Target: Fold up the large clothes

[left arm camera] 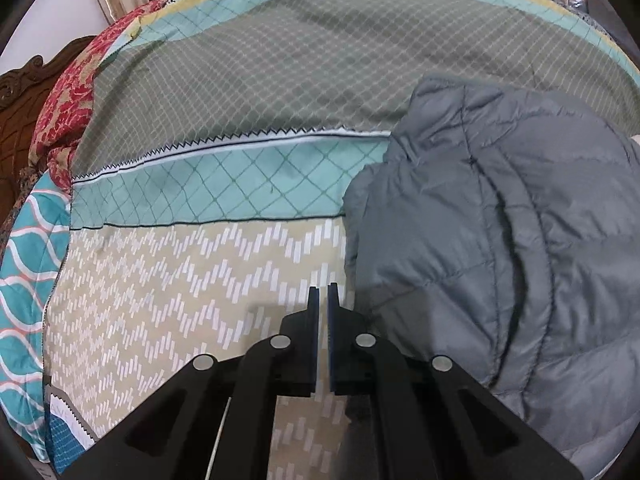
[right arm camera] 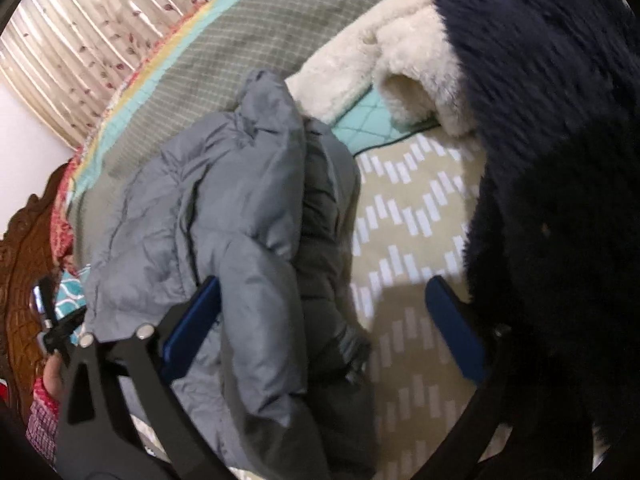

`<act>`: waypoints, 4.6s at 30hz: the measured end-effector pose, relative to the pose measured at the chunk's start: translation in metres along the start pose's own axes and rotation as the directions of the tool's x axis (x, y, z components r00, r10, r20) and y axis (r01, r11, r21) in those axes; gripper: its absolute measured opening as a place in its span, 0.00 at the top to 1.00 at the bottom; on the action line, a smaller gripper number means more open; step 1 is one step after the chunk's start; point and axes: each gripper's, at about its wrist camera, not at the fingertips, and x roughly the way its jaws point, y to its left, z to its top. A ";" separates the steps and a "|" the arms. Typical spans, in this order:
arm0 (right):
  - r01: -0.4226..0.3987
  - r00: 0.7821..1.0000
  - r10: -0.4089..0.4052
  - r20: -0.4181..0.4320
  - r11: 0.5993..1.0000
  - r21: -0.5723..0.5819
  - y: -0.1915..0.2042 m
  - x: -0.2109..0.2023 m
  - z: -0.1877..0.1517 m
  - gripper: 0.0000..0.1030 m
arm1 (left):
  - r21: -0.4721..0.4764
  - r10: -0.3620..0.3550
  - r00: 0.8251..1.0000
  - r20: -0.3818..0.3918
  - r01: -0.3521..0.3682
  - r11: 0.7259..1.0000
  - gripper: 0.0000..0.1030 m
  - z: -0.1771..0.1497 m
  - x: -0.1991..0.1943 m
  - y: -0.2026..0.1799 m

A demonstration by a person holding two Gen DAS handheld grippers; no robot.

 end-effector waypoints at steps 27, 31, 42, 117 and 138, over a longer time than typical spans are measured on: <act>-0.311 0.947 0.316 -0.059 0.947 0.081 0.017 0.030 0.009 0.04 | -0.508 -0.755 0.649 0.097 0.684 0.523 0.74 0.001 0.040 0.089; -0.296 0.953 0.300 -0.050 0.952 0.073 0.019 0.031 0.008 0.04 | -0.549 -0.825 0.523 0.212 0.762 0.342 0.74 0.001 0.047 0.099; -0.299 0.953 0.301 -0.046 0.954 0.037 0.021 0.031 0.005 0.04 | -0.536 -0.857 0.341 0.386 0.839 0.092 0.70 -0.010 0.049 0.124; -0.288 0.882 0.258 -0.394 0.958 -0.016 0.146 -0.028 -0.174 0.05 | -0.516 -0.656 0.754 0.036 0.576 0.634 0.11 -0.287 -0.057 0.208; -0.595 0.803 0.422 -0.422 0.619 -0.514 0.595 0.075 -0.066 0.63 | -0.380 -0.288 0.787 0.545 0.539 0.752 0.59 -0.158 -0.151 0.430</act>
